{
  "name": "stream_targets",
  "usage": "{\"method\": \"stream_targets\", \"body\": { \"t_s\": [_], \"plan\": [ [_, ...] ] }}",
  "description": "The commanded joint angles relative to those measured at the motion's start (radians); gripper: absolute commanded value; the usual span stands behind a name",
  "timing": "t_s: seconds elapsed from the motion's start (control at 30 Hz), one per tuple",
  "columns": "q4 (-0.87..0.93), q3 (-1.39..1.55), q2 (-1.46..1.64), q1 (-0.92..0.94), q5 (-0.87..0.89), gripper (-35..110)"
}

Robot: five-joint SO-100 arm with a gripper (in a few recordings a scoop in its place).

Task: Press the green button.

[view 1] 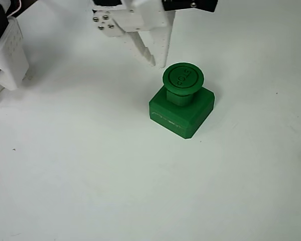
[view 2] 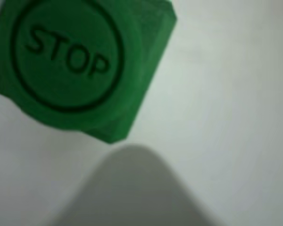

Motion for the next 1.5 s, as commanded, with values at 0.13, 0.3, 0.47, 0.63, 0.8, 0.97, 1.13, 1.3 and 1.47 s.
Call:
{"method": "stream_targets", "body": {
  "t_s": [0.13,0.3,0.47,0.63,0.8,0.97,1.13,1.3,1.47],
  "plan": [
    [0.003,-0.144,-0.074,-0.06,0.008,0],
    [0.003,-0.144,-0.143,-0.074,0.012,0],
    [0.0,-0.144,-0.201,-0.074,0.011,0],
    [-0.012,-0.144,-0.232,-0.071,0.008,0],
    [-0.021,-0.192,-0.284,-0.078,-0.003,0],
    [-0.021,-0.206,-0.351,-0.078,-0.008,0],
    [-0.028,-0.219,-0.408,-0.084,0.003,0],
    [-0.031,-0.222,-0.419,-0.098,0.014,0],
    [-0.028,-0.238,-0.414,-0.097,0.018,0]
  ]
}}
